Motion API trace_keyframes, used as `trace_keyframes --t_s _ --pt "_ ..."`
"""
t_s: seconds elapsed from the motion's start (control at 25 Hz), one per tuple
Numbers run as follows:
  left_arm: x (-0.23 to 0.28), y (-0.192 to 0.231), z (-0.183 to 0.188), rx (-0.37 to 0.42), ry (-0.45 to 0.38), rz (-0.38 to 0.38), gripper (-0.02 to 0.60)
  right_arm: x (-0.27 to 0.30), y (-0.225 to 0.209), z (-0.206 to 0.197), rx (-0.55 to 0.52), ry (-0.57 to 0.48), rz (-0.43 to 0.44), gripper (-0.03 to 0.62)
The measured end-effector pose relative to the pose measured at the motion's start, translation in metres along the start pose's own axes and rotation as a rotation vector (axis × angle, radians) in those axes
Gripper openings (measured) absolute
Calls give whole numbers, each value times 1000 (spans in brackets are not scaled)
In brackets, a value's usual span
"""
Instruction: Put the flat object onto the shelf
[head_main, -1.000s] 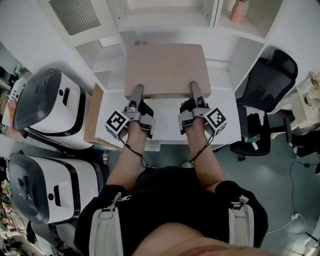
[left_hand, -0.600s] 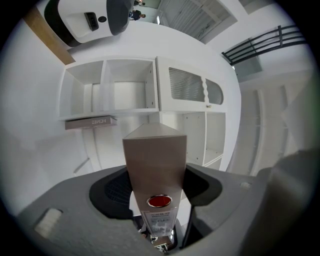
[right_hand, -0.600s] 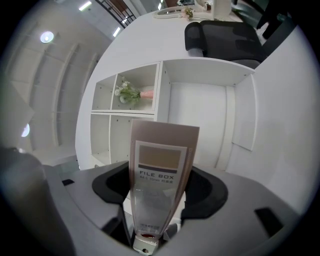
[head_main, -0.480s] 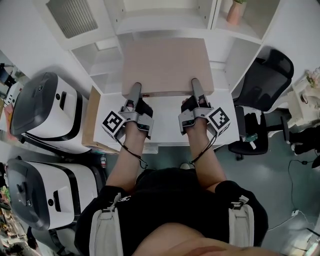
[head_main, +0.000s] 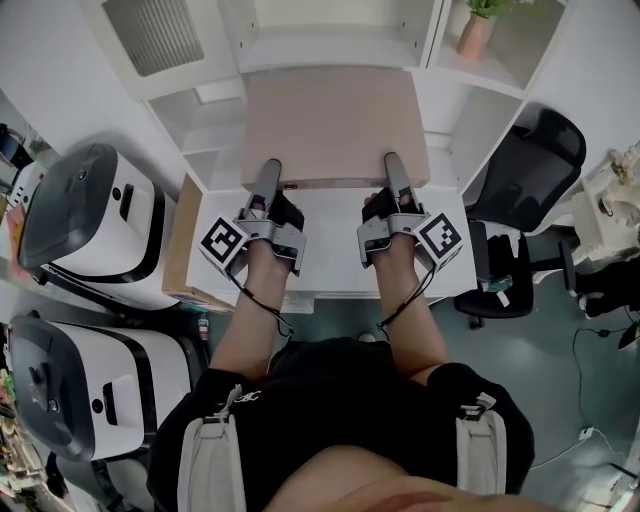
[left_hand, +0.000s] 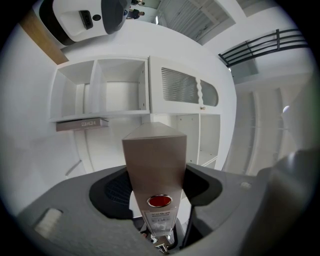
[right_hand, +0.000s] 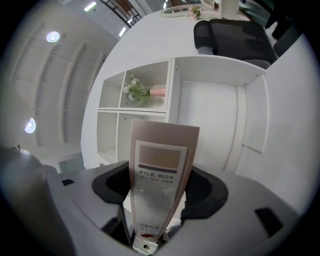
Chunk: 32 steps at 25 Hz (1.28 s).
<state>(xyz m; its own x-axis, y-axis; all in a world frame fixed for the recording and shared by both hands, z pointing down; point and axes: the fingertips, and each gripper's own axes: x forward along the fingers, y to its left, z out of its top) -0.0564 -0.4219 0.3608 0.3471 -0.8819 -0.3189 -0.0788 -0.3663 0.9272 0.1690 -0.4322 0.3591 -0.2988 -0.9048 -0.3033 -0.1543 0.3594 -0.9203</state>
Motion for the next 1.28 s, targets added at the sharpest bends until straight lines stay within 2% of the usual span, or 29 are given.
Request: trace_keyframes --t_s 0.72,0.92,1.28 --pt "46 -40 19 9 -6 -83 291 45 42 22 -17 -30 79 290" --pt "63 -40 25 5 -2 -54 291 63 46 28 6 -48 81 291" --pt "104 -42 44 -13 -1 -6 293 102 49 39 13 -59 14 291"
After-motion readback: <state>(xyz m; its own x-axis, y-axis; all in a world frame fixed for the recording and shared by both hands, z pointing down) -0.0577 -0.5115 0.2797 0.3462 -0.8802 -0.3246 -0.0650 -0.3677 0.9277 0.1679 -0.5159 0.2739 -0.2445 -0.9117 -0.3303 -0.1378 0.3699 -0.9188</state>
